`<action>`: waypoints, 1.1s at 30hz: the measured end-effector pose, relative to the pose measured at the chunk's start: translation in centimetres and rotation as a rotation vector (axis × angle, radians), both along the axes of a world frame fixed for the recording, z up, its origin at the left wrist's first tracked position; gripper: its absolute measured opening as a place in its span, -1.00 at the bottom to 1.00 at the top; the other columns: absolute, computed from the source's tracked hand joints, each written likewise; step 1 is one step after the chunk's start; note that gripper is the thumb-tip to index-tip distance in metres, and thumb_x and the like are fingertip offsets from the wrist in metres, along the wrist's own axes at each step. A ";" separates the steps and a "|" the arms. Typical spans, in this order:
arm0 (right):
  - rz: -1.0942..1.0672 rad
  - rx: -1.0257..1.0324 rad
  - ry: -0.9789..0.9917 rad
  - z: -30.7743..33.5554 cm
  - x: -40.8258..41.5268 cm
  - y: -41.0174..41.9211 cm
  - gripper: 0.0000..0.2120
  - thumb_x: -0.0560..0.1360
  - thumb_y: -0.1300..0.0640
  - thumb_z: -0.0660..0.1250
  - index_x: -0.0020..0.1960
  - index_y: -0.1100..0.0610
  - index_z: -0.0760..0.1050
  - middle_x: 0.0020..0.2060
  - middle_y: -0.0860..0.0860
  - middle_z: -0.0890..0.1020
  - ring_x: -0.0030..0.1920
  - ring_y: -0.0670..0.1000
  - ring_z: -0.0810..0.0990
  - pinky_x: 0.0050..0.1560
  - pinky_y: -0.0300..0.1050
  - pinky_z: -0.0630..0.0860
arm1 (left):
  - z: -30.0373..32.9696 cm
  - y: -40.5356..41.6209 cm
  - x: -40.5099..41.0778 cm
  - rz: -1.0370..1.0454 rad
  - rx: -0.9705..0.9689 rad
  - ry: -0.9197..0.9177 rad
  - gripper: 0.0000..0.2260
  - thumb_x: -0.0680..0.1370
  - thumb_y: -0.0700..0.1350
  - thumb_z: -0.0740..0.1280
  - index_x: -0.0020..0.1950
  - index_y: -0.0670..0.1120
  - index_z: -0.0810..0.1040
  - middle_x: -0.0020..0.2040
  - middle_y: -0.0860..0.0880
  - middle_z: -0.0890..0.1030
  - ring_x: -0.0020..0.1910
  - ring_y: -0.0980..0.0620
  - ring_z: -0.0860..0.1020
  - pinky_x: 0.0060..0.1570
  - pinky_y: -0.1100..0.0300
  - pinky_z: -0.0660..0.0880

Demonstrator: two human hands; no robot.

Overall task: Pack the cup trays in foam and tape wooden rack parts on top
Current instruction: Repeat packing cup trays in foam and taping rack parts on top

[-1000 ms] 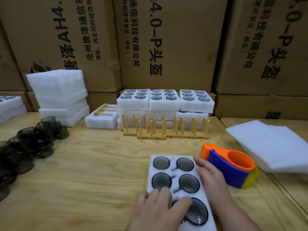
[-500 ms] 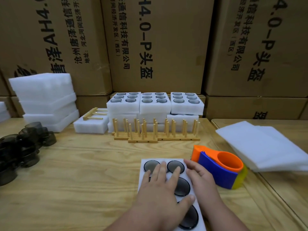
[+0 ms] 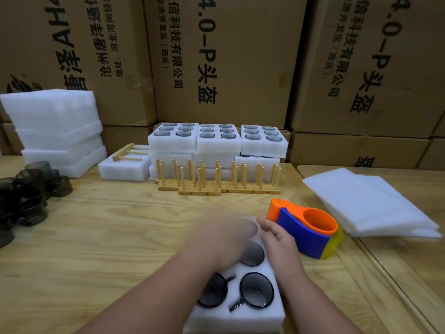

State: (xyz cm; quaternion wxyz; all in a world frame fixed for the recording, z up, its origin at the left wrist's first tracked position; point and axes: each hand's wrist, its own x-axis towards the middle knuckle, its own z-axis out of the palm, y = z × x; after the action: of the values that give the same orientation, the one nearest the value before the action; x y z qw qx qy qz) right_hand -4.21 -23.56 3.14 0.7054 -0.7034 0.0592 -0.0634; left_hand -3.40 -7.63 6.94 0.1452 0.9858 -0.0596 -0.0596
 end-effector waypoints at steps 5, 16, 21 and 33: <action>0.017 0.060 0.022 -0.1 0.2 0.1 -0.68 0.56 0.33 0.29 0.08 -0.04 0.65 -0.10 -0.11 0.75 -0.10 -0.08 0.73 -0.21 -0.20 0.63 | -1.8 7.3 1.0 0.297 -0.270 -0.081 -0.51 0.69 0.21 -0.05 0.58 0.11 0.29 0.64 -0.03 0.18 0.62 -0.03 0.09 0.56 -0.07 0.08; -0.004 0.187 0.062 0.1 0.0 0.4 -0.80 0.59 0.19 0.32 0.10 0.02 0.69 0.00 0.05 0.75 0.08 0.10 0.72 0.19 0.19 0.61 | -6.0 8.7 -0.5 0.354 0.047 -0.160 -0.53 0.65 0.20 -0.03 0.57 0.21 0.24 0.65 0.08 0.14 0.62 0.00 0.08 0.55 -0.09 0.03; 0.052 0.048 -0.036 2.1 -0.6 0.0 -0.86 0.60 0.11 0.34 0.09 -0.03 0.66 -0.02 -0.09 0.75 0.04 -0.08 0.72 0.04 -0.11 0.65 | -5.7 8.5 -0.3 0.367 0.037 -0.180 -0.53 0.64 0.21 0.00 0.54 0.20 0.29 0.63 0.08 0.19 0.60 0.00 0.13 0.53 -0.08 0.06; -0.505 -0.658 -0.188 10.0 4.3 -15.6 -0.78 0.47 0.07 0.26 0.03 -0.02 0.63 -0.19 -0.11 0.67 -0.33 -0.14 0.57 -0.30 -0.20 0.41 | -6.1 8.8 -0.2 0.367 0.051 -0.196 -0.52 0.63 0.24 0.01 0.52 0.20 0.34 0.61 0.08 0.25 0.58 0.01 0.19 0.49 -0.07 0.12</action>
State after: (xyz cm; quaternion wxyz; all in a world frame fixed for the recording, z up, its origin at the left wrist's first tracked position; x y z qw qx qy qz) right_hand 0.06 -39.17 13.17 0.4082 -0.8455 0.1416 -0.3138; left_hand -3.59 1.15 0.86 0.1220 0.9846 0.1084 0.0625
